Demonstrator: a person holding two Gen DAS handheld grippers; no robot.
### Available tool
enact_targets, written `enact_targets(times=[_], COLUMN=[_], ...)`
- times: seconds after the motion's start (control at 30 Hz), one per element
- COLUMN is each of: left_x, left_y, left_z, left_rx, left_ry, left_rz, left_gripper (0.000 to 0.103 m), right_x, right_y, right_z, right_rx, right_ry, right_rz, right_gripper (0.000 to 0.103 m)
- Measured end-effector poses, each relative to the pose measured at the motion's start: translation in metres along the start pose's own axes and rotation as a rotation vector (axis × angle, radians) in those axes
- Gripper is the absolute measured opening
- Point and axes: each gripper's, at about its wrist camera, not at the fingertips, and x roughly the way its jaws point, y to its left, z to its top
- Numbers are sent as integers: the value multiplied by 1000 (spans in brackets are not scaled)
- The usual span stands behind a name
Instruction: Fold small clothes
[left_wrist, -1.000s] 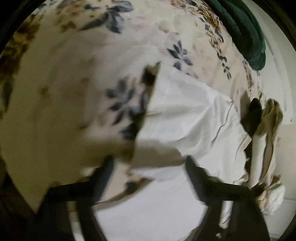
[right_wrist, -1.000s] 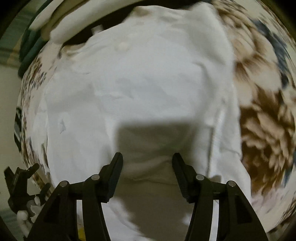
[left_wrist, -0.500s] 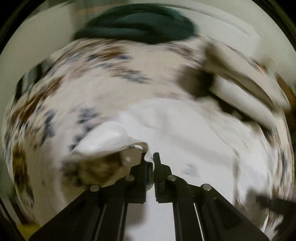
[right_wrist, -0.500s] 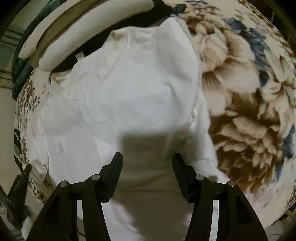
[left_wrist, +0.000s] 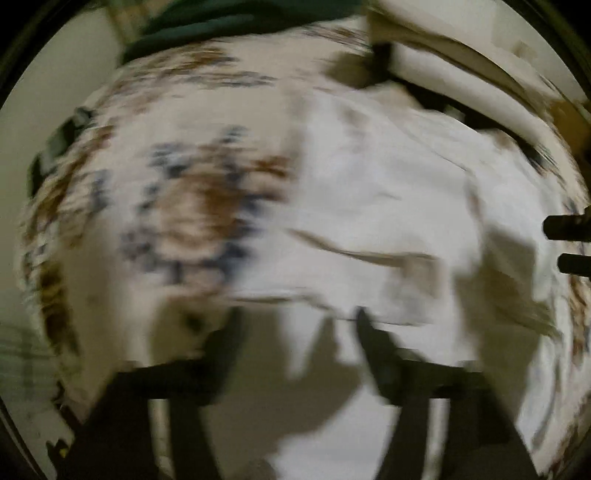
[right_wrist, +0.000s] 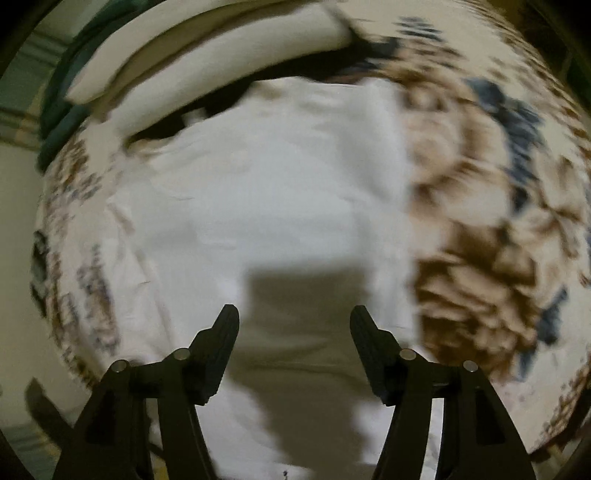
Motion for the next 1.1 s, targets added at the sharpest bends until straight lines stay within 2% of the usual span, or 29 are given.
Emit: enact_targets(times=[0.1, 0.23, 0.27, 0.37, 0.43, 0.47, 0.53, 0.67, 0.73, 0.77, 0.83, 0.87, 0.93, 1.03, 1.1], left_x=[-1, 16, 22, 33, 36, 39, 40, 39, 40, 39, 40, 41, 41, 43, 45], left_y=[36, 69, 75, 89, 90, 89, 84, 74, 70, 69, 70, 71, 74, 78, 80], left_z=[4, 6, 6, 7, 8, 9, 11, 16, 19, 20, 21, 21, 21, 19, 20], left_rx=[-62, -125, -146, -187, -188, -187, -191, -195, -199, -202, -218, -223, -230, -231, -229], left_ry=[-39, 1, 15, 45, 51, 53, 49, 41, 41, 41, 50, 54, 62, 69, 74], left_rz=[159, 305, 319, 336, 333, 326, 307, 275, 271, 274, 284, 290, 308, 329, 336], left_gripper=[77, 77, 77, 77, 77, 77, 77, 77, 77, 77, 77, 77, 77, 77, 77], right_x=[13, 47, 57, 93, 106, 107, 99, 64, 45, 36, 16, 10, 9, 22, 42], right_y=[46, 124, 141, 192, 207, 206, 187, 107, 73, 62, 52, 59, 82, 122, 140], right_z=[8, 3, -3, -25, -33, -33, -21, 13, 24, 27, 28, 24, 10, -19, -37], right_rx=[-90, -282, -339, -524, -614, -630, -559, -318, -239, -203, -161, -187, -299, -480, -549], right_ry=[35, 87, 94, 129, 108, 79, 35, -24, -25, -23, -23, -12, 20, 51, 95], right_rz=[70, 83, 79, -7, -81, -123, -177, -326, -359, -342, -215, -122, -28, 44, 38], right_gripper=[70, 72, 74, 75, 75, 75, 73, 73, 73, 73, 74, 74, 74, 74, 71])
